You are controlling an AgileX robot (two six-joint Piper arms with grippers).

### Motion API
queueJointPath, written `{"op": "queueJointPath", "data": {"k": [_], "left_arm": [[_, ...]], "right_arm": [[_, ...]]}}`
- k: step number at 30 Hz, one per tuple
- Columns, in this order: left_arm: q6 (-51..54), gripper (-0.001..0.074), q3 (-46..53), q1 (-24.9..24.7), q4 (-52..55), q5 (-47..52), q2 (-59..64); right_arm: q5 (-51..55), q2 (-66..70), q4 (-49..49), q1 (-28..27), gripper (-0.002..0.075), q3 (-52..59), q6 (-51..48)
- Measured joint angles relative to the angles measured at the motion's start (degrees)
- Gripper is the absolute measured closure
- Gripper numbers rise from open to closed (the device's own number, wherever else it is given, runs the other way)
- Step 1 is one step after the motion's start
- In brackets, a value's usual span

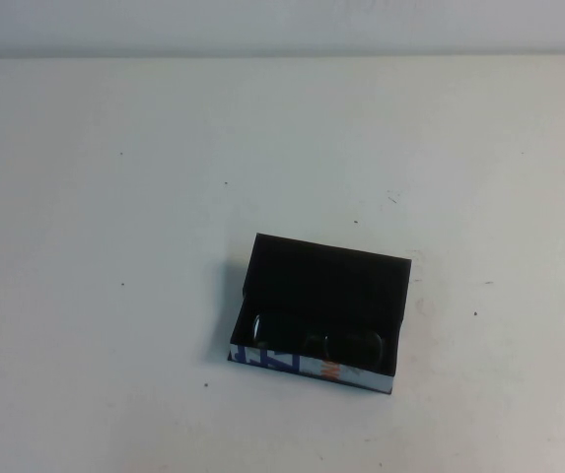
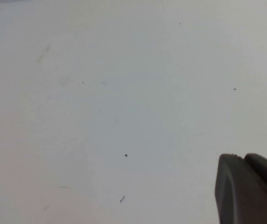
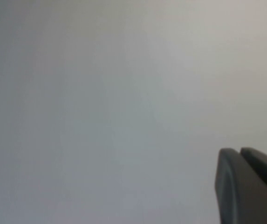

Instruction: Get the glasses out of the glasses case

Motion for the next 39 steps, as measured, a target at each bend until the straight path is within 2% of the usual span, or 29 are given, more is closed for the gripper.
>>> {"op": "queueJointPath", "data": {"k": [3,7,11,15,19,25,28,32,39], "left_arm": [[0.0,0.074,0.0,0.0,0.0,0.0,0.0],[0.0,0.074,0.0,0.0,0.0,0.0,0.0],[0.0,0.074,0.0,0.0,0.0,0.0,0.0],[0.0,0.074,0.0,0.0,0.0,0.0,0.0],[0.0,0.074,0.0,0.0,0.0,0.0,0.0],[0.0,0.074,0.0,0.0,0.0,0.0,0.0],[0.0,0.074,0.0,0.0,0.0,0.0,0.0],[0.0,0.0739,0.0,0.0,0.0,0.0,0.0],[0.0,0.074,0.0,0.0,0.0,0.0,0.0]], "right_arm": [[12.15,5.19,3.81,0.0,0.0743,-6.18,0.0],[21.89,12.59,8.5,0.0,0.0743,-11.16,-3.51],[31.64,22.38,19.07,0.0,0.0743,-15.28,-16.81],[41.18,31.95,33.11,0.0,0.0743,-17.63,-37.52],[43.59,39.18,48.17,0.09,0.0743,-17.96,-53.2],[41.5,46.95,68.48,0.09,0.0743,-18.07,-60.24],[39.99,50.78,72.67,0.09,0.0743,-18.07,-66.07],[45.31,56.1,73.66,0.09,0.0743,-18.83,-76.51],[52.22,60.94,70.95,0.45,0.0738,-24.58,-80.14]]}}
